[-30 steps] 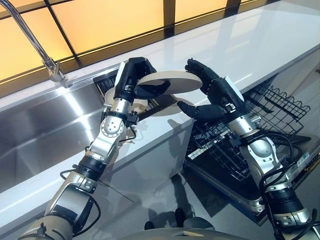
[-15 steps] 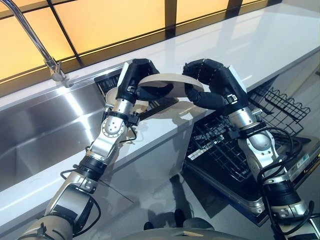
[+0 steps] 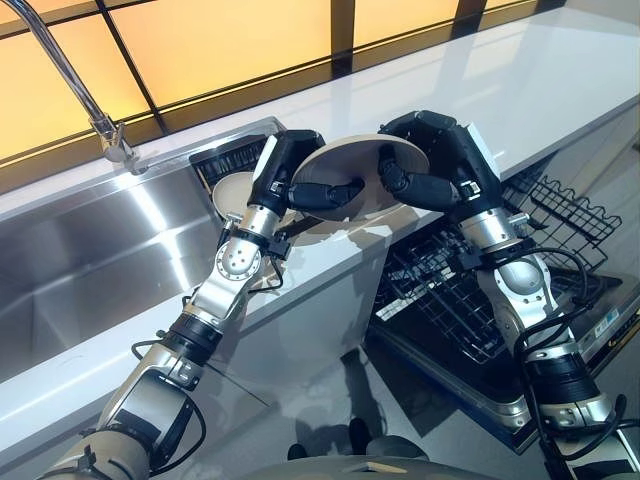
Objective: Pick up plates and place into dishwasher.
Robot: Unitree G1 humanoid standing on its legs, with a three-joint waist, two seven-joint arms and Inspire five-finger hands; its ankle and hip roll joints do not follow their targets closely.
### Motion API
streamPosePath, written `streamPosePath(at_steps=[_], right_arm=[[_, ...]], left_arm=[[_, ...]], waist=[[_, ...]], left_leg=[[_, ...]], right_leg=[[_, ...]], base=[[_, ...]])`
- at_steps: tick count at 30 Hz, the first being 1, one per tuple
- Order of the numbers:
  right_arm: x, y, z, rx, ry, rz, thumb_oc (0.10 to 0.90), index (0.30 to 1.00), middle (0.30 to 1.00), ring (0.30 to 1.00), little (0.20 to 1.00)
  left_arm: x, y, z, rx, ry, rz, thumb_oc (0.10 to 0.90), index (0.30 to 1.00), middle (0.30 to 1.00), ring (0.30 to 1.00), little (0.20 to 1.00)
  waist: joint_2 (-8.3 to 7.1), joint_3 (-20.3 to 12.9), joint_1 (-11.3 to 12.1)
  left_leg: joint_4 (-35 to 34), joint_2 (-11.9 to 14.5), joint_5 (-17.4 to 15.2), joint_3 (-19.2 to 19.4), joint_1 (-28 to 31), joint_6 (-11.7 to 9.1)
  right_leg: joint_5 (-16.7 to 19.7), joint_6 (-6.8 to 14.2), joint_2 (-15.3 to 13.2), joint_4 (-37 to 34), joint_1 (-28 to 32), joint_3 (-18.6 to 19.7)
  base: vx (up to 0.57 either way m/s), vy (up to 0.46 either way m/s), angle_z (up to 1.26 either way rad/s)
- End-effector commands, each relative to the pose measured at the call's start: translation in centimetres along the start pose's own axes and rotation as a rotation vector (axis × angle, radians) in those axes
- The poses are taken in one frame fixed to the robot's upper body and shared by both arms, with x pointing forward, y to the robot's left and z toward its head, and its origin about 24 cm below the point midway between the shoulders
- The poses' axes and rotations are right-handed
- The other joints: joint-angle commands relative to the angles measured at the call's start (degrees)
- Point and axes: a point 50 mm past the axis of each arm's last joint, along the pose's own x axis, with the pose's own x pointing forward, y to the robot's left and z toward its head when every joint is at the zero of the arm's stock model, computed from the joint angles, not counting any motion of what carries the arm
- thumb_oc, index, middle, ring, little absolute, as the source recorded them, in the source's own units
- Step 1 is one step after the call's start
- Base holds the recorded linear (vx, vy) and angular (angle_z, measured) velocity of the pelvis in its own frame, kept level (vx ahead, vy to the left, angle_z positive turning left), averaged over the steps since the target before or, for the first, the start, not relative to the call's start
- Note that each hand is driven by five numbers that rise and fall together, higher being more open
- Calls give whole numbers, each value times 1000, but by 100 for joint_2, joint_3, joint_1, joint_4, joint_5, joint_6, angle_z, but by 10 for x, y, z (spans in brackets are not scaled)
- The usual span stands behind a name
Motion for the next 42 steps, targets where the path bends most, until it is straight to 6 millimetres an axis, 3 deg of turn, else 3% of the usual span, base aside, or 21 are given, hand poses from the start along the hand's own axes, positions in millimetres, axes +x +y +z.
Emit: streamPosePath(at_steps=[1,2,19,34,42], right_arm=[[18,-1,36,27,-256,13,100,300,300,300,200],[18,-2,37,20,-256,10,100,300,300,300,200],[9,-28,40,-166,-247,-111,100,300,300,300,200],[-21,-89,39,-441,-150,-367,100,300,300,300,200],[-34,-111,44,-680,-110,-471,100,300,300,300,200]], left_arm=[[31,13,29,37,-159,54,605,733,733,733,705],[31,14,30,35,-165,56,800,900,900,900,900],[25,13,51,-51,-249,-39,800,900,900,900,900],[2,18,54,-255,-254,-201,800,900,900,900,900],[-4,28,62,-266,-297,-162,800,900,900,900,900]], waist=[[-116,-848,-46],[-115,-843,-48],[-116,-852,-48],[-139,-872,-86],[-163,-900,-122]], left_leg=[[40,-189,-895,144,116,232],[40,-190,-897,142,116,233],[40,-192,-904,109,107,230],[40,-163,-914,133,98,219],[40,-151,-909,147,79,208]], right_leg=[[-690,151,305,33,277,8],[-688,150,306,33,276,9],[-675,148,315,33,264,13],[-621,169,328,33,228,96],[-600,176,340,33,204,137]], base=[[0,0,0],[0,0,0],[0,0,0],[0,0,0],[0,0,0]])
